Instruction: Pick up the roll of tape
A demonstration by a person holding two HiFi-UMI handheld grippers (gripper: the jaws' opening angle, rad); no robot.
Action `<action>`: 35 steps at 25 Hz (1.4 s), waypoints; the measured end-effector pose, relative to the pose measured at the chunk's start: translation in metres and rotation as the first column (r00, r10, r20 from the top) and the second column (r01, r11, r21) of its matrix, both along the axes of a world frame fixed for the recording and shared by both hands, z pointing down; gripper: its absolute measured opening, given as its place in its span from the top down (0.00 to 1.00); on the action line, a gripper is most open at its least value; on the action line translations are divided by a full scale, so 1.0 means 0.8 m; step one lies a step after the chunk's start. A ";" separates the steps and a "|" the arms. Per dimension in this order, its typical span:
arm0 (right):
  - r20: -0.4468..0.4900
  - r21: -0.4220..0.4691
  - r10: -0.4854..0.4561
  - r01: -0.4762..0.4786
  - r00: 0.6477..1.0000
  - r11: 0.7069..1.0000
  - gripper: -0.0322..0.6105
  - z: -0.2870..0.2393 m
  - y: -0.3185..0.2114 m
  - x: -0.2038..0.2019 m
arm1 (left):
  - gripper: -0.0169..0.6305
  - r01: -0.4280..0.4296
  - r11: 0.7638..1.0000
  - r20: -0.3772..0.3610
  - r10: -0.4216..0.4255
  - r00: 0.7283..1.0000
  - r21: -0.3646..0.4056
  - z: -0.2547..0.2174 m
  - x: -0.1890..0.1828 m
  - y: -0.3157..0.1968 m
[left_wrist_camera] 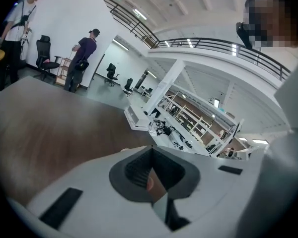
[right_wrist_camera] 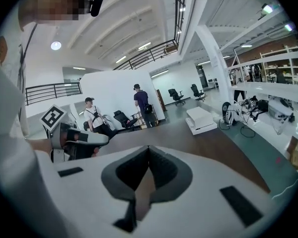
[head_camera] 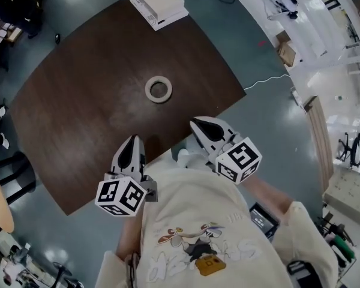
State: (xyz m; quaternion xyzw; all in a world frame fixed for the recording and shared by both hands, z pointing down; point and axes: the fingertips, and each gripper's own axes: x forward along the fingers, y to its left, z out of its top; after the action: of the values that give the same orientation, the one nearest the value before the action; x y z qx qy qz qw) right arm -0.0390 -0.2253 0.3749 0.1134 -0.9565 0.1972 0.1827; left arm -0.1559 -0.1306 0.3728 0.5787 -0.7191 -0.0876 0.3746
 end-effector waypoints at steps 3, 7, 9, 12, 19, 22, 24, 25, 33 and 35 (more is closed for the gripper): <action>-0.030 -0.007 0.018 -0.018 0.999 1.000 0.94 0.007 -0.014 -0.026 | 0.96 -0.037 0.999 -0.023 0.037 0.999 -0.028 0.013 -0.026 -0.019; -0.072 -0.058 0.049 -0.053 0.996 0.997 0.94 0.030 -0.035 -0.046 | 0.96 -0.074 0.992 -0.038 0.070 0.997 -0.100 0.045 -0.041 -0.037; -0.094 -0.063 0.038 -0.045 0.995 0.997 0.94 0.038 -0.042 -0.056 | 0.96 -0.072 0.990 -0.028 0.069 0.997 -0.121 0.055 -0.049 -0.042; -0.137 -0.068 0.002 -0.011 0.991 0.998 0.94 0.050 -0.049 -0.063 | 0.96 -0.073 0.984 -0.008 0.073 0.997 -0.162 0.070 -0.049 -0.047; -0.170 -0.075 -0.090 0.079 0.981 0.994 0.94 0.081 -0.082 -0.085 | 0.96 -0.052 0.978 -0.017 0.050 0.999 -0.202 0.103 -0.042 -0.078; -0.188 -0.079 -0.116 0.102 0.975 0.992 0.93 0.099 -0.090 -0.094 | 0.96 -0.035 0.978 -0.026 0.030 0.999 -0.206 0.113 -0.040 -0.085; -0.203 -0.086 -0.133 0.118 0.970 0.989 0.85 0.109 -0.094 -0.098 | 0.96 -0.022 0.978 -0.032 0.015 0.999 -0.208 0.117 -0.039 -0.088; -0.210 -0.087 -0.141 0.126 0.967 0.988 0.83 0.114 -0.097 -0.100 | 0.96 -0.013 0.977 -0.036 0.006 0.999 -0.211 0.120 -0.039 -0.089; -0.266 -0.090 -0.191 0.173 0.945 0.981 0.83 0.155 -0.116 -0.123 | 0.96 0.081 0.967 -0.054 -0.097 0.994 -0.243 0.151 -0.057 -0.101; -0.283 -0.091 -0.202 0.183 0.938 0.979 0.82 0.168 -0.123 -0.128 | 0.96 0.100 0.964 -0.056 -0.117 0.992 -0.247 0.156 -0.061 -0.105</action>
State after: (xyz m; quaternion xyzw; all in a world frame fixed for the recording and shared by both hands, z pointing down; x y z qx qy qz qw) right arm -0.1418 -0.3235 0.5096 0.0413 -0.9189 0.1900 0.3433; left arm -0.2044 -0.2147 0.4974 0.4848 -0.7414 -0.0391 0.4623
